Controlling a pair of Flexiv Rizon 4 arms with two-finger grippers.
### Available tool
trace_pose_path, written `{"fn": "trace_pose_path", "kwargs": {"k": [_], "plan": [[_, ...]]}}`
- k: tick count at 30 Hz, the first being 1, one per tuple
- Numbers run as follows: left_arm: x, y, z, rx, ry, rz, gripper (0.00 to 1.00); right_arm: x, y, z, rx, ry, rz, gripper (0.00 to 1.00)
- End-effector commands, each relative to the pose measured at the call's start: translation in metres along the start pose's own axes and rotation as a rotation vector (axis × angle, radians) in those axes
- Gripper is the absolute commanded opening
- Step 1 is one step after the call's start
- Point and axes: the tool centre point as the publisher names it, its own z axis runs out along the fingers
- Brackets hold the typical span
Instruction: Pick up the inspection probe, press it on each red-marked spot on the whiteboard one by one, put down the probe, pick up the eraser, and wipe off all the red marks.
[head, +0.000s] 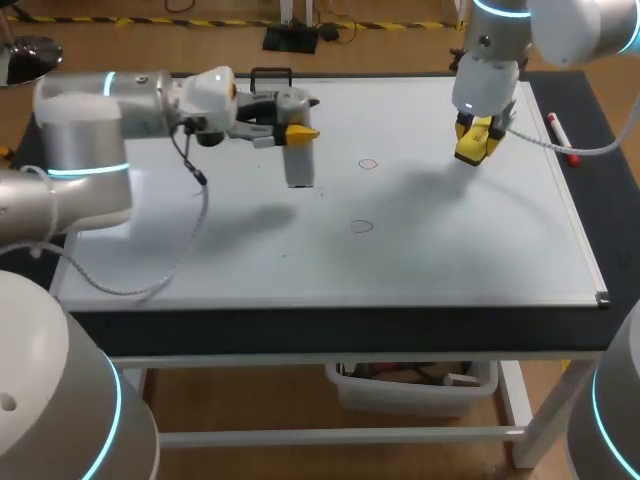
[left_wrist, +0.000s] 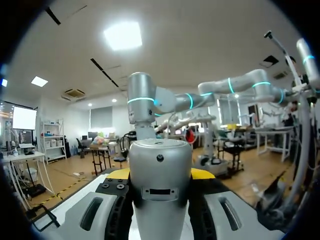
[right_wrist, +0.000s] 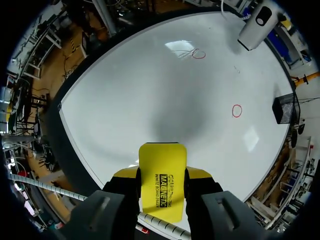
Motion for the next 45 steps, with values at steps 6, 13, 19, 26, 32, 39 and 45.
{"fn": "trace_pose_path", "kwargs": {"k": [6,13,19,26,32,39,45], "plan": [[-0.017,0.011,0.049,0.015,0.008,0.004,0.00,0.000,-0.001,-0.001,0.000,0.004,-0.002,0.00],[-0.031,0.017,0.076,0.000,0.023,0.001,0.00,0.000,-0.001,-0.001,0.000,0.004,-0.002,0.00],[-0.048,0.026,0.091,-0.006,-0.006,0.000,0.00,0.000,-0.001,-0.001,0.000,0.004,-0.002,0.00],[-0.064,0.034,0.108,-0.005,-0.015,0.000,0.00,0.000,-0.001,-0.001,0.000,0.004,-0.002,0.00],[-0.076,0.041,0.110,-0.009,-0.028,-0.001,0.00,0.000,-0.001,-0.001,0.000,0.004,-0.002,0.00],[-0.091,0.045,0.116,-0.023,-0.038,0.008,0.00,0.000,-0.001,-0.001,0.000,0.004,-0.002,0.00],[-0.102,0.052,0.119,-0.025,-0.037,0.004,0.00,0.000,-0.001,-0.001,0.000,0.004,-0.002,0.00]]}}
